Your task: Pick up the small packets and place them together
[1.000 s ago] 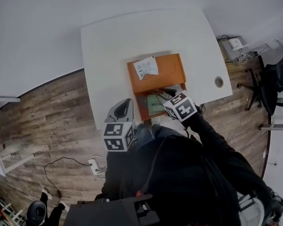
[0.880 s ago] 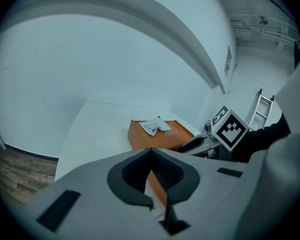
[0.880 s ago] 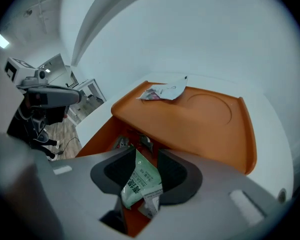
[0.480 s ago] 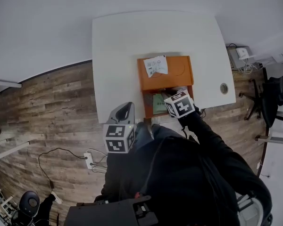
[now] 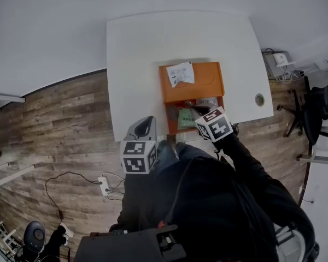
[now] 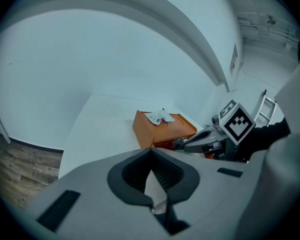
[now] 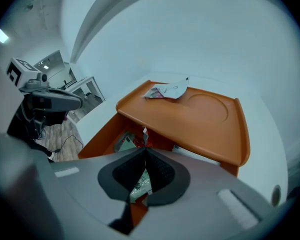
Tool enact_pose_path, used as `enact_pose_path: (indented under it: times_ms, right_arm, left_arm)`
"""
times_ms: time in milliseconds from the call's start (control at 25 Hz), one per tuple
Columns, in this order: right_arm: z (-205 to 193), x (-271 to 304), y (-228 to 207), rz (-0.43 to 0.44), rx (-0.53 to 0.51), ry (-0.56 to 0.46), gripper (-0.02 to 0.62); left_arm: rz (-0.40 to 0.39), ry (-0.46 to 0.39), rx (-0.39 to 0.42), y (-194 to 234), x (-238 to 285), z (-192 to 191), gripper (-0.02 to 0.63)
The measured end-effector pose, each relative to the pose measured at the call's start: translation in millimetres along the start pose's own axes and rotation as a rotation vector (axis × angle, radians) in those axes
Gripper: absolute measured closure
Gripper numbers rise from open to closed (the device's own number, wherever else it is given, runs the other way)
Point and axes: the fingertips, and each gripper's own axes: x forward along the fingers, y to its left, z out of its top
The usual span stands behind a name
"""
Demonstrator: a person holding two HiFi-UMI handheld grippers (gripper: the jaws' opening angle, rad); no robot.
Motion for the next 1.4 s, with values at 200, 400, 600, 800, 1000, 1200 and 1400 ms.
enact_pose_path:
  times_ms: [200, 400, 600, 800, 1000, 1200, 1400]
  right_arm:
    - [2, -26, 2, 0.029, -0.023, -0.024, 0.592]
    - [10, -46, -2, 0.018, -0.045, -0.059, 0.592]
    - [22, -63, -18, -0.024, -0.071, -0.091, 0.592]
    - [34, -80, -34, -0.032, -0.079, -0.104, 0.592]
    - [48, -94, -49, -0.066, -0.102, -0.131, 0.592]
    - [64, -92, -74, -0.12, -0.105, -0.159, 0.592]
    - [83, -83, -99, -0.157, -0.094, -0.176, 0.592]
  left_arm:
    - [-0.004, 0.007, 0.009, -9, 3, -1, 0.606]
    - [-0.012, 0.007, 0.021, -13, 4, 2, 0.606]
    - [-0.006, 0.001, 0.02, -12, 3, 3, 0.606]
    - [-0.001, -0.002, 0.014, -13, 1, 1, 0.606]
    - [0.006, -0.002, 0.008, -11, 0, 1, 0.606]
    - [0.017, -0.007, 0.003, -9, -2, 1, 0.606]
    - [0.033, -0.006, -0.007, -6, -4, 0, 0.606]
